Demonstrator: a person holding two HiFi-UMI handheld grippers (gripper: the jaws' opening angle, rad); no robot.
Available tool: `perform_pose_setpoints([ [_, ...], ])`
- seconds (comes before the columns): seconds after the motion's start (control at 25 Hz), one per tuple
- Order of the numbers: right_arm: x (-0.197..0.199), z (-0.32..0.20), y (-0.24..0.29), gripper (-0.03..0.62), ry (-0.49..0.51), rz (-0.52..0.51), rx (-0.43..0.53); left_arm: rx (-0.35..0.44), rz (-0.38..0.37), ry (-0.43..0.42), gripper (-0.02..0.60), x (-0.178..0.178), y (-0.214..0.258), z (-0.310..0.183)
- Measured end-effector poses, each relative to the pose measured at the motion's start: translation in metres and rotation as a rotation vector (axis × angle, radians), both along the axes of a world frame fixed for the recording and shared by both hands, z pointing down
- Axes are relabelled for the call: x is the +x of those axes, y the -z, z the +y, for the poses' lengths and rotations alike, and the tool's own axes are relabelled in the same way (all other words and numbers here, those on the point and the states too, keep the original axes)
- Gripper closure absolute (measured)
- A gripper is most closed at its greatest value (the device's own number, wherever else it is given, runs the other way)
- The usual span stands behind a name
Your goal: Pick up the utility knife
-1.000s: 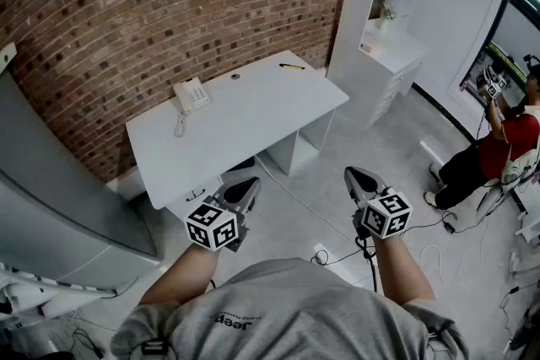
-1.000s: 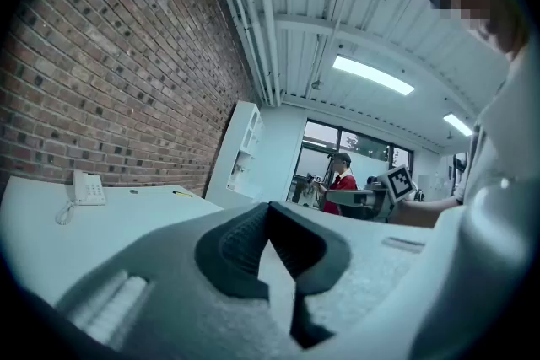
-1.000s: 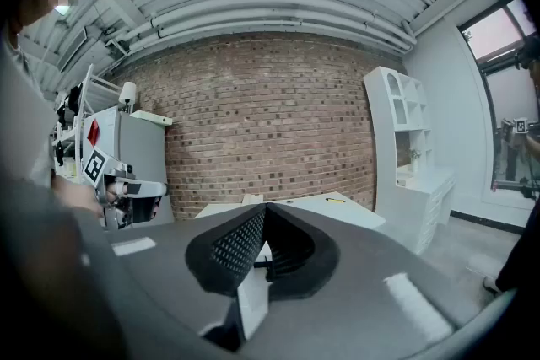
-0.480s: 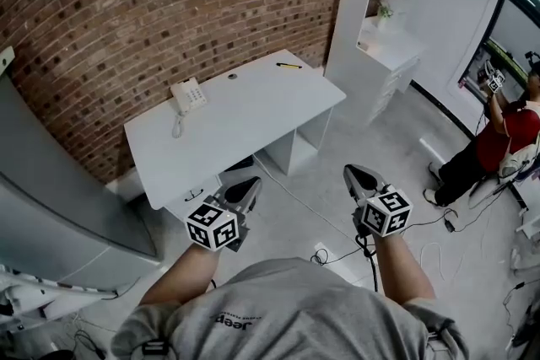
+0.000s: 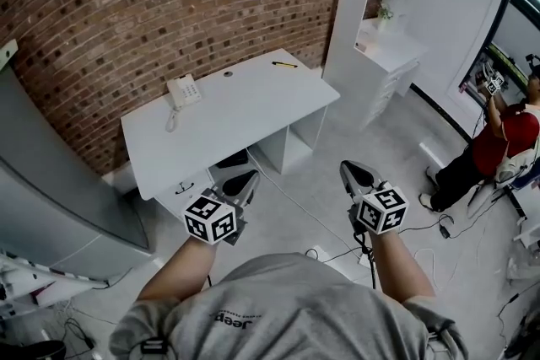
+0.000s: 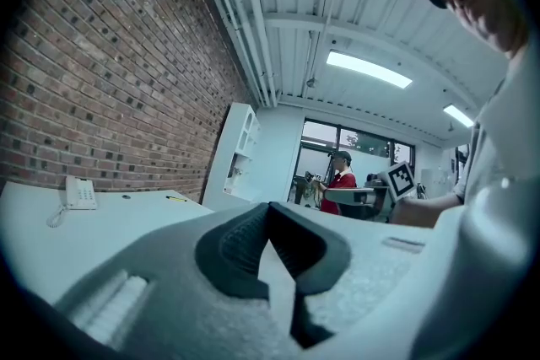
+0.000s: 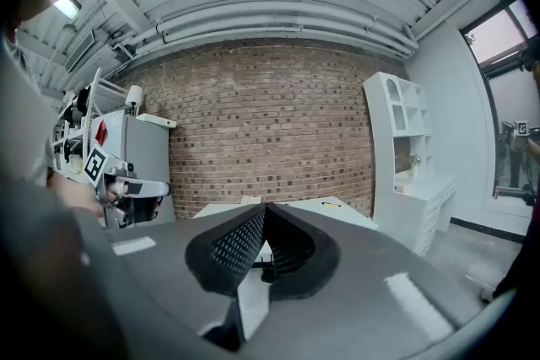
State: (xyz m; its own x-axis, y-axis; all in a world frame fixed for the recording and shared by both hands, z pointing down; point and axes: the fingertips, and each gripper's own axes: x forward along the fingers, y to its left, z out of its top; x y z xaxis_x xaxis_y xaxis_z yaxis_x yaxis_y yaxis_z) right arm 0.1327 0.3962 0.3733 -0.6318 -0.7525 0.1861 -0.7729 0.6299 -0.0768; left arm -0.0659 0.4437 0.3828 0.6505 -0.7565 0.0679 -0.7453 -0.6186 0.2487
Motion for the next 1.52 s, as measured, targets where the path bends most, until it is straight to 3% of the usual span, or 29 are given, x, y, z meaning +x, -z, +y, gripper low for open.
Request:
perform_pose_setpoints([
  [0.44, 0.040, -0.008, 0.006, 0.585, 0.081, 0.028, 0.012, 0.003, 0.009, 0.060, 0.583, 0.053, 0.002, 0.007],
  [0.76, 0.029, -0.047, -0.011, 0.585, 0.079, 0.020, -0.016, -0.005, 0.017, 0.044, 0.583, 0.046, -0.006, -0.035],
  [0.96, 0.004, -0.102, -0.021, 0.585, 0.054, 0.029, -0.011, 0.004, 0.022, -0.015, 0.583, 0.027, -0.014, -0.098],
  [1.52, -0.085, -0.328, 0.002, 0.585, -0.061, -0.029, 0.032, -0.007, 0.008, -0.205, 0.583, -0.054, -0.004, -0.356],
])
